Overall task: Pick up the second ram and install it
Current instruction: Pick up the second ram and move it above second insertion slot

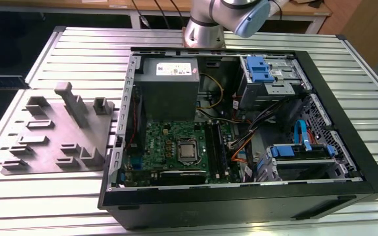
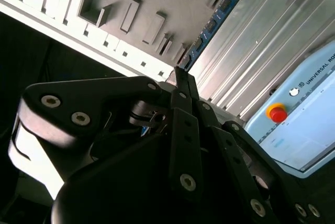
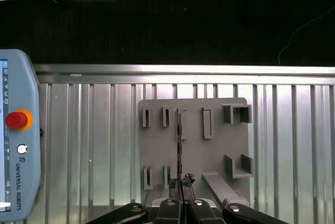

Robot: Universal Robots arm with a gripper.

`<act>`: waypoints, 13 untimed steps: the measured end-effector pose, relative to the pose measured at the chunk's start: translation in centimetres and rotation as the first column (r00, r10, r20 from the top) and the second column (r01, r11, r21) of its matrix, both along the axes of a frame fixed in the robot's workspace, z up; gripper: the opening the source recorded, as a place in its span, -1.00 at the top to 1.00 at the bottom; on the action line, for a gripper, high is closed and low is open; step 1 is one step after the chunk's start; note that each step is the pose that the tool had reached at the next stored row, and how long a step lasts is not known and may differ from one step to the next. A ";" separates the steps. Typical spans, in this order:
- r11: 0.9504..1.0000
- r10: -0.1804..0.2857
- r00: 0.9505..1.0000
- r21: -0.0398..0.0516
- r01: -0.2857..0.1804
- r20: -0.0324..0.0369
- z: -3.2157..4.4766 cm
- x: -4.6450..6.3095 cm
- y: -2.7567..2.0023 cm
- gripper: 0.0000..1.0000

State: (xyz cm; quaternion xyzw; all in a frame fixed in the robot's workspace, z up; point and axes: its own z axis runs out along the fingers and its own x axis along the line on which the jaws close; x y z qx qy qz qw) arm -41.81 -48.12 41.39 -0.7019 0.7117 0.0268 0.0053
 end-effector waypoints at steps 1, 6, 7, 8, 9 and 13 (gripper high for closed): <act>1.000 0.000 1.000 0.000 0.000 0.001 0.10 0.0 0.00 0.77; 1.000 -0.001 1.000 0.001 0.001 0.001 0.14 0.0 0.00 0.77; 1.000 -0.001 1.000 0.001 0.001 0.001 0.15 0.0 0.00 0.77; 1.000 -0.001 1.000 0.001 0.001 0.001 0.15 0.0 0.00 0.77; 1.000 -0.001 1.000 0.001 0.001 0.001 0.15 0.0 0.00 0.77; 1.000 -0.001 1.000 0.001 0.001 0.001 0.14 0.5 0.00 0.77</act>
